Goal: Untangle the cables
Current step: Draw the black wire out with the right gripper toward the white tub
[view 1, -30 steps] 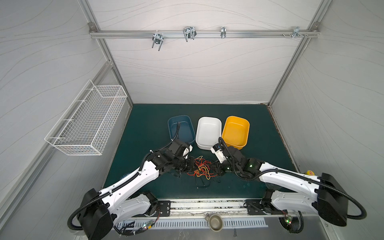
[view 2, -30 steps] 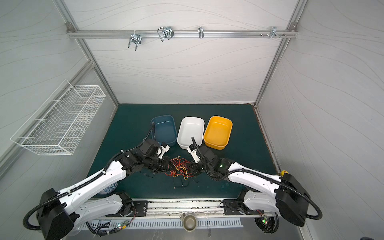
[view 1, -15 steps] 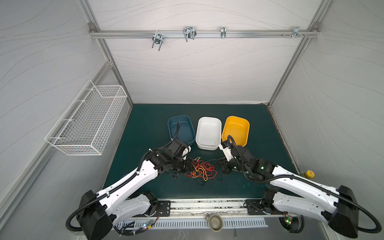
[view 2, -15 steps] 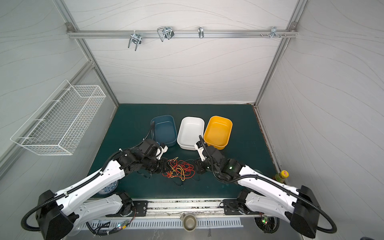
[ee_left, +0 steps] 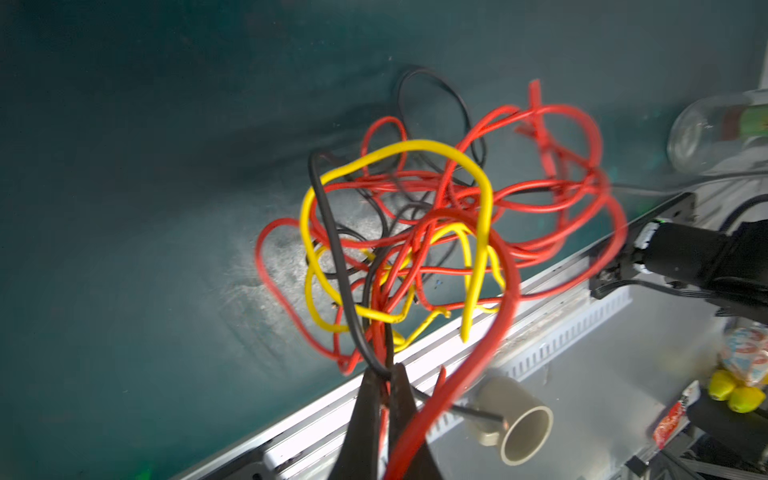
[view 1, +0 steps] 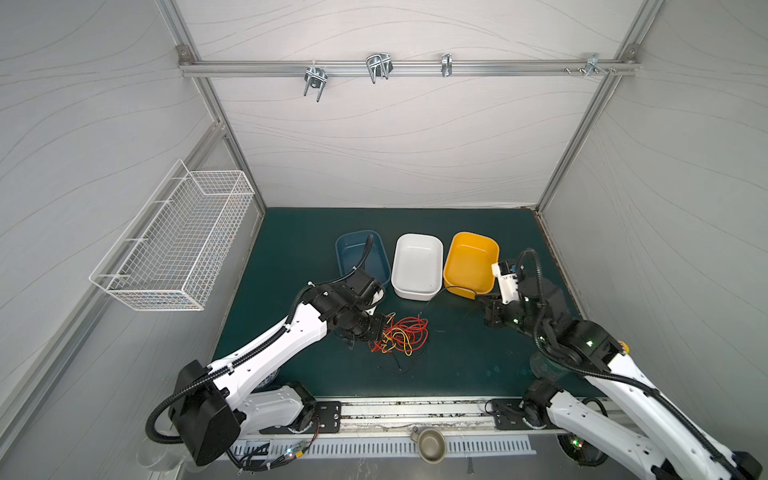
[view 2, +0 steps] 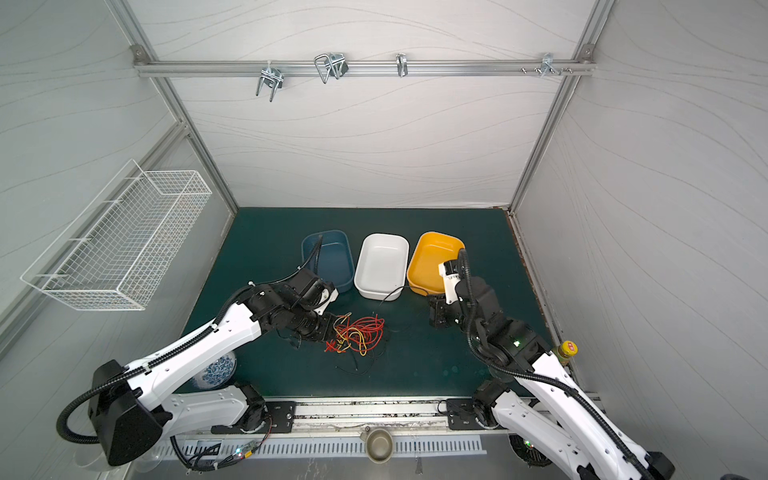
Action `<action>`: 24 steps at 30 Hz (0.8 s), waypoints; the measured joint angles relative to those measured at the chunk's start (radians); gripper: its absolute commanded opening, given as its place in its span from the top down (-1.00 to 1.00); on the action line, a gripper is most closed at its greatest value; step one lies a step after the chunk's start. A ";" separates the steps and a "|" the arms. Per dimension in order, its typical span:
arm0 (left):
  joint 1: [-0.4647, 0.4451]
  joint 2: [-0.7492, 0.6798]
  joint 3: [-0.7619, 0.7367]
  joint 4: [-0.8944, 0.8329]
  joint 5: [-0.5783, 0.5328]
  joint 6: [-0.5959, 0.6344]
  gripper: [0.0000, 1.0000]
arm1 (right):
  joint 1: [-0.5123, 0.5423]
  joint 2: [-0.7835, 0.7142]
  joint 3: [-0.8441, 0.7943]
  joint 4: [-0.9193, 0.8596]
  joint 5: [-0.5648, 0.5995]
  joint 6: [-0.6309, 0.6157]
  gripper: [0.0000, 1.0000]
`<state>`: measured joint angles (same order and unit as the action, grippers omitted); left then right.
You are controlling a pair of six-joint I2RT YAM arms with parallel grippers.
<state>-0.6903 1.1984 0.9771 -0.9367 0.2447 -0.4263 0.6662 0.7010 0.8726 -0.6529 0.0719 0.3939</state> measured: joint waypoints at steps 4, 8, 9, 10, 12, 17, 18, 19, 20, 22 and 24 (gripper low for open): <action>0.000 0.030 0.027 -0.009 -0.051 0.042 1.00 | -0.011 -0.001 0.093 -0.075 -0.002 -0.011 1.00; 0.000 0.054 0.032 -0.008 -0.114 0.072 1.00 | -0.012 -0.004 0.199 -0.151 0.005 -0.025 1.00; 0.000 0.057 0.031 -0.008 -0.126 0.076 1.00 | -0.013 -0.004 0.230 -0.167 0.010 -0.027 1.00; 0.000 0.058 0.031 -0.006 -0.136 0.080 1.00 | -0.012 -0.004 0.262 -0.184 0.015 -0.029 1.00; 0.000 0.057 0.030 -0.006 -0.158 0.084 1.00 | -0.013 -0.001 0.323 -0.212 0.027 -0.033 1.00; 0.000 0.057 0.026 -0.006 -0.208 0.087 1.00 | -0.013 0.018 0.480 -0.275 0.051 -0.055 1.00; 0.000 0.057 0.025 -0.006 -0.216 0.087 1.00 | -0.013 0.028 0.513 -0.287 0.055 -0.061 1.00; 0.000 0.057 0.025 -0.006 -0.226 0.087 1.00 | -0.013 0.038 0.544 -0.296 0.057 -0.066 1.00; 0.000 0.057 0.025 -0.006 -0.231 0.087 1.00 | -0.013 0.047 0.570 -0.301 0.057 -0.071 1.00; 0.000 0.057 0.025 -0.006 -0.241 0.087 1.00 | -0.013 0.069 0.613 -0.314 0.046 -0.079 1.00; 0.000 0.057 0.025 -0.006 -0.253 0.087 1.00 | -0.013 0.100 0.656 -0.325 0.029 -0.084 1.00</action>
<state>-0.6903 1.2556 1.0019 -0.9424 -0.0086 -0.3389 0.6529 0.8009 1.5284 -0.9779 0.1005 0.3096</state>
